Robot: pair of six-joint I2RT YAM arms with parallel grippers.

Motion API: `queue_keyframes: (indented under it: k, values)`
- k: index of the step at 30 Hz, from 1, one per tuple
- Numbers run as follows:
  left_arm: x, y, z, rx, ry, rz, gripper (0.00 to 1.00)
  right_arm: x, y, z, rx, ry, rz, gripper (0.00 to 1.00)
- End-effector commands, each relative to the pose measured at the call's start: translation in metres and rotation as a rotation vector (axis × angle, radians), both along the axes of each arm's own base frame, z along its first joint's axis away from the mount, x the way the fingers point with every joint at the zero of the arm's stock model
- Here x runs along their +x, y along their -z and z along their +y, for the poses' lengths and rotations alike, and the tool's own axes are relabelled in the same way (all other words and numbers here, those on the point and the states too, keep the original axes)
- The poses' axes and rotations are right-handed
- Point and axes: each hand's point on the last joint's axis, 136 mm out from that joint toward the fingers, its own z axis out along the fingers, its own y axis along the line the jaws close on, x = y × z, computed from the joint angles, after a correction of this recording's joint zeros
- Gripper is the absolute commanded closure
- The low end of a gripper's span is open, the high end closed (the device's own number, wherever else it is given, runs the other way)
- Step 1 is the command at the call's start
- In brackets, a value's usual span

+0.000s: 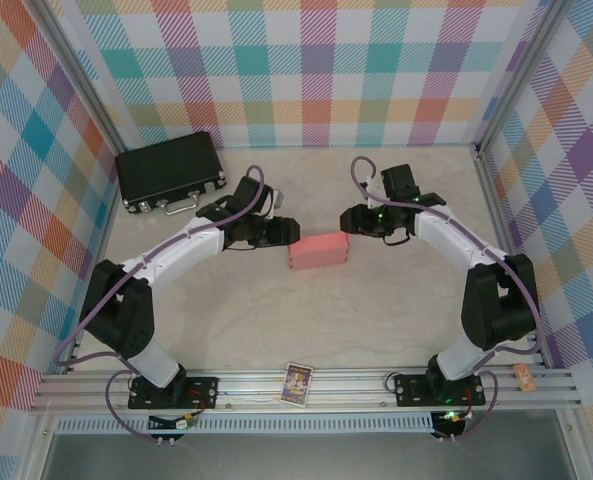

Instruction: Fold the paper box

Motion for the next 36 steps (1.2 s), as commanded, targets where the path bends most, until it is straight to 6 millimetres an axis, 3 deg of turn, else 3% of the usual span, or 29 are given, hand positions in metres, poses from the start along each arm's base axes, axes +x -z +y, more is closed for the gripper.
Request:
queue_keyframes:
  k: [1,15,36]
  values:
    - [0.012,0.0,0.001,-0.005,-0.045,-0.003,0.43,-0.003,0.008,0.003,0.007,-0.013,0.033,0.53]
    - [0.002,0.013,-0.002,-0.012,-0.013,0.047,0.53,-0.017,0.021,0.002,0.004,-0.028,0.075,0.59]
    - [-0.011,0.036,0.004,0.013,-0.004,0.104,0.56,-0.023,0.037,-0.001,-0.023,-0.022,0.115,0.6]
